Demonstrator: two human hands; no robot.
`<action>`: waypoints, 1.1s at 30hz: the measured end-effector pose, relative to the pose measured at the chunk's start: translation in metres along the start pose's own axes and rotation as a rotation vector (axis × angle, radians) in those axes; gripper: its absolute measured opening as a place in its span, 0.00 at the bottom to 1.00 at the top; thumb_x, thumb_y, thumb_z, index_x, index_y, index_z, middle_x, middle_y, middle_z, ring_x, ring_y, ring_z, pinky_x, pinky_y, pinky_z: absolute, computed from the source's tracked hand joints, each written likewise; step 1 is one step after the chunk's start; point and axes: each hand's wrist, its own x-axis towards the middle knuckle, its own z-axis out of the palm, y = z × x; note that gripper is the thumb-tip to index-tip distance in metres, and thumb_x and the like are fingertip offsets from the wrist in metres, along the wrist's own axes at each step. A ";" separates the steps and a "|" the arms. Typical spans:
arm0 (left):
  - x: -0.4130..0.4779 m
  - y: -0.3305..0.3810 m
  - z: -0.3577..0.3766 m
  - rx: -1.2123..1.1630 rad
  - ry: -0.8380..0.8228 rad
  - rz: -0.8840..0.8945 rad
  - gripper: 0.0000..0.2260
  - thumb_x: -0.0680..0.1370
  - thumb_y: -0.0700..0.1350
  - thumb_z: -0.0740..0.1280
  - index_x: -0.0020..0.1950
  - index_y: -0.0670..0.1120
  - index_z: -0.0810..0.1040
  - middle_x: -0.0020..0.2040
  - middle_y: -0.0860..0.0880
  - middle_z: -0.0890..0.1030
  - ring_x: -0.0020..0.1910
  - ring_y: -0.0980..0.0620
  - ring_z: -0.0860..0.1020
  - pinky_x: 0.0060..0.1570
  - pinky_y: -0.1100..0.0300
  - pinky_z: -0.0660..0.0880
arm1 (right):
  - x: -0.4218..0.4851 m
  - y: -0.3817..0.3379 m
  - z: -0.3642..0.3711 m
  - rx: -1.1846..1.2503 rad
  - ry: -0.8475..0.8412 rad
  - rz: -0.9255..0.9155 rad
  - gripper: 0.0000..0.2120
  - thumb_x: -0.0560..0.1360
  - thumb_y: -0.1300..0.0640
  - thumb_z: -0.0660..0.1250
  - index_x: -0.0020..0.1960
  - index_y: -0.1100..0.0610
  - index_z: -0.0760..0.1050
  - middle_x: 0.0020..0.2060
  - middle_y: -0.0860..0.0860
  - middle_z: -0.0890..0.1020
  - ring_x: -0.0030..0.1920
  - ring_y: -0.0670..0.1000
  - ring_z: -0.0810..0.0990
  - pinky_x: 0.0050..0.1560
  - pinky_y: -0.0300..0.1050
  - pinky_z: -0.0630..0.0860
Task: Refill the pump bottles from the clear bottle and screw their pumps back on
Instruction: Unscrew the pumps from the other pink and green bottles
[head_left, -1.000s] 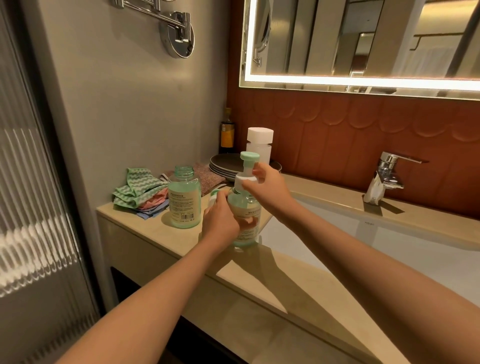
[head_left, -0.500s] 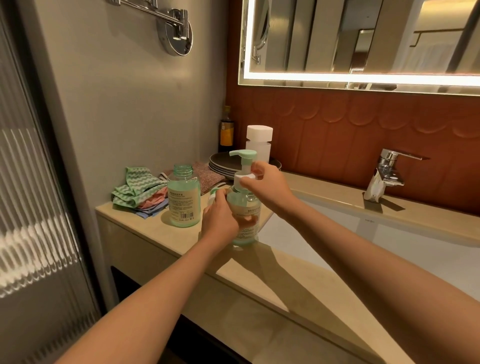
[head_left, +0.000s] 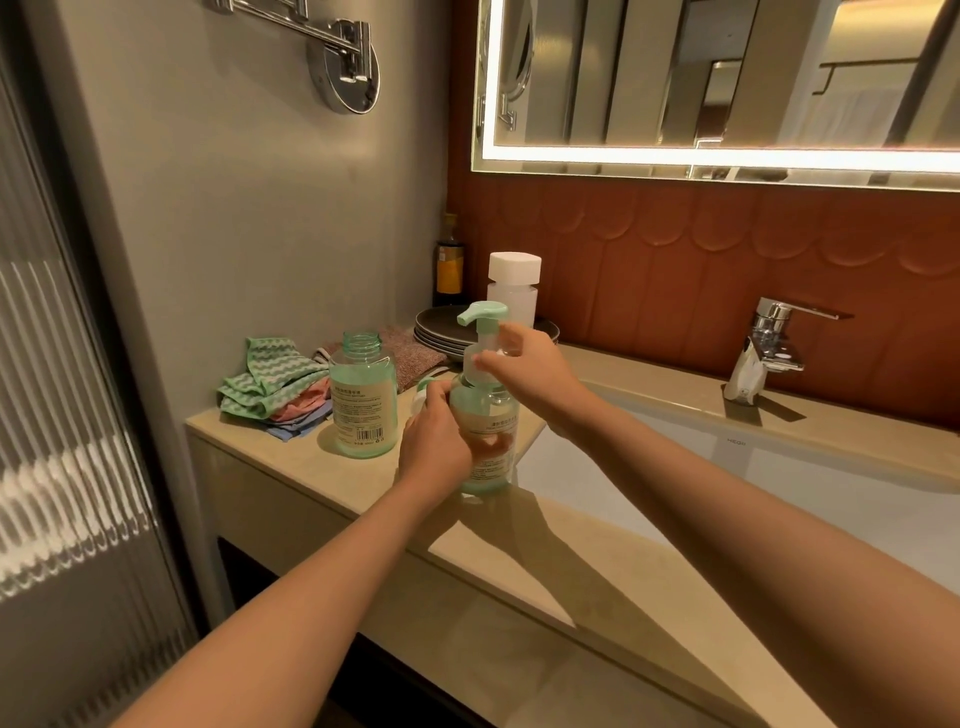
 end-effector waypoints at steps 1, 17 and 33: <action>0.000 0.000 0.000 0.005 0.004 0.003 0.31 0.65 0.54 0.77 0.58 0.57 0.61 0.58 0.52 0.76 0.56 0.48 0.74 0.53 0.48 0.74 | 0.000 0.001 0.003 -0.027 0.019 0.002 0.25 0.71 0.52 0.70 0.65 0.56 0.69 0.57 0.49 0.74 0.57 0.49 0.73 0.49 0.43 0.71; 0.001 -0.001 -0.002 -0.010 -0.016 0.015 0.28 0.68 0.48 0.75 0.59 0.57 0.60 0.60 0.50 0.75 0.59 0.48 0.74 0.52 0.49 0.76 | 0.002 0.008 0.008 -0.169 0.214 0.015 0.26 0.64 0.42 0.75 0.54 0.53 0.68 0.52 0.49 0.73 0.53 0.49 0.73 0.49 0.46 0.76; 0.002 -0.002 0.000 0.001 -0.016 0.013 0.32 0.66 0.54 0.76 0.61 0.57 0.60 0.60 0.51 0.75 0.60 0.48 0.74 0.53 0.50 0.75 | -0.004 0.007 0.011 -0.132 0.251 -0.025 0.23 0.69 0.49 0.72 0.60 0.58 0.72 0.56 0.53 0.75 0.54 0.50 0.74 0.52 0.46 0.76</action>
